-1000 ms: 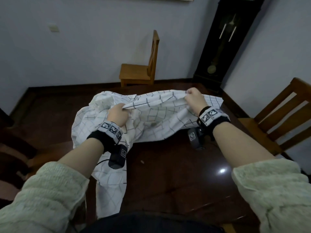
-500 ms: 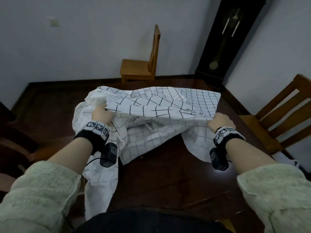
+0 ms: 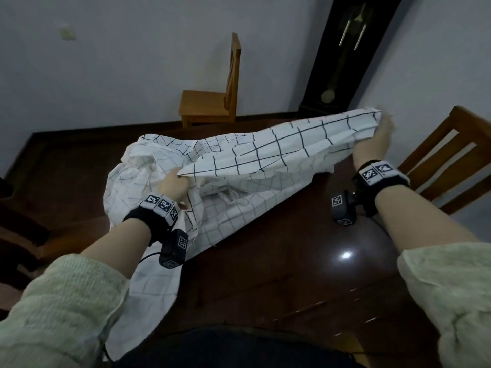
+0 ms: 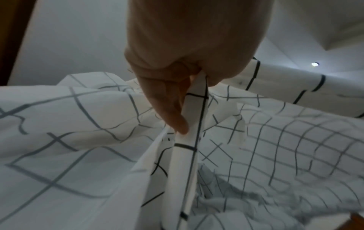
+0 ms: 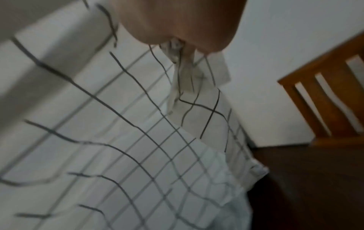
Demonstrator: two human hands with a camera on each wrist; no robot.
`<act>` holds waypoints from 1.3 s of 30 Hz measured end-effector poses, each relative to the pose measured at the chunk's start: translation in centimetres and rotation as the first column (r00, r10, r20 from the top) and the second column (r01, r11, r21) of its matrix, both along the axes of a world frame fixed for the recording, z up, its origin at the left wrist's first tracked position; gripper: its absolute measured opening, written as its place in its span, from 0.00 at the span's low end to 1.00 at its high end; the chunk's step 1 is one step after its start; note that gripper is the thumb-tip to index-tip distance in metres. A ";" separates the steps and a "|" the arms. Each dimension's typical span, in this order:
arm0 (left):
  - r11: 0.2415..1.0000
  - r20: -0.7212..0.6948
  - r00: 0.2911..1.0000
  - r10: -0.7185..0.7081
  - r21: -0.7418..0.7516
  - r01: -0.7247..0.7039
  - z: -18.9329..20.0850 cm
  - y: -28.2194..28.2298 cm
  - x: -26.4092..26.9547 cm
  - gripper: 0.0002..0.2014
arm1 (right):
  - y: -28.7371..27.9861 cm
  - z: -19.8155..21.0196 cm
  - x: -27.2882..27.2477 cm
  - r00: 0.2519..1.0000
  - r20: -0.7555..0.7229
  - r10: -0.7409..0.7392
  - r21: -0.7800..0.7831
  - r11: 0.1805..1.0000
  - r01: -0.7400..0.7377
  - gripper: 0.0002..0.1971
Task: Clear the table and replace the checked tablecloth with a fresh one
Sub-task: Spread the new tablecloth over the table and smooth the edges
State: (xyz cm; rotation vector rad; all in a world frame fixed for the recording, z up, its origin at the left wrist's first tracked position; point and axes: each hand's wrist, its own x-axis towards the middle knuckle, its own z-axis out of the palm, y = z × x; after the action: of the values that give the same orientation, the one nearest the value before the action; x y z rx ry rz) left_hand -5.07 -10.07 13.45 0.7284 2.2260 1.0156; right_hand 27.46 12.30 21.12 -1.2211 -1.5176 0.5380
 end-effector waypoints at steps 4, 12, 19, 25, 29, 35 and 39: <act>0.976 -0.076 0.973 -0.217 0.015 0.219 -0.3 -0.7 3.8 0.12 | -0.5 -1.8 6.0 0.920 0.386 -0.068 0.049 0.997 0.053 0.32; 0.753 -0.084 0.756 -0.649 -0.209 0.624 -5.2 -1.0 10.6 0.14 | -8.4 -10.9 12.1 0.911 0.410 -0.048 -0.615 0.723 0.315 0.44; 0.611 -0.146 0.602 -0.785 -0.343 0.713 -6.8 -0.4 13.4 0.09 | -11.9 -13.3 8.6 0.984 -0.096 -0.151 -0.787 0.616 0.018 0.36; 0.656 -0.210 0.638 -0.741 -0.432 0.620 -7.5 -1.0 12.5 0.21 | -11.3 -15.7 8.0 0.742 -0.435 -0.510 -0.811 0.580 -0.077 0.30; 0.660 -0.209 0.647 -0.733 -0.450 0.602 -7.8 -0.9 12.6 0.23 | -12.1 -15.0 7.0 0.691 -0.542 -0.478 -0.778 0.597 -0.197 0.42; 0.635 -0.122 0.647 -0.753 -0.395 0.664 -7.2 -1.2 13.4 0.23 | -12.5 -16.8 5.6 0.804 -0.379 -0.457 -0.878 0.453 -0.156 0.57; 0.572 -0.080 0.589 -0.804 -0.371 0.731 -6.7 -1.8 13.9 0.26 | -13.0 -15.6 5.5 0.859 -0.249 -0.448 -0.801 0.594 0.077 0.41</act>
State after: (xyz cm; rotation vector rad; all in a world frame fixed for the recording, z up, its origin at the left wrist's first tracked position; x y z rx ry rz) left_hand 8.87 -11.82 6.76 1.5628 1.8193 0.1249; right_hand 32.91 -0.70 5.50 -1.7975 -0.6563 1.2460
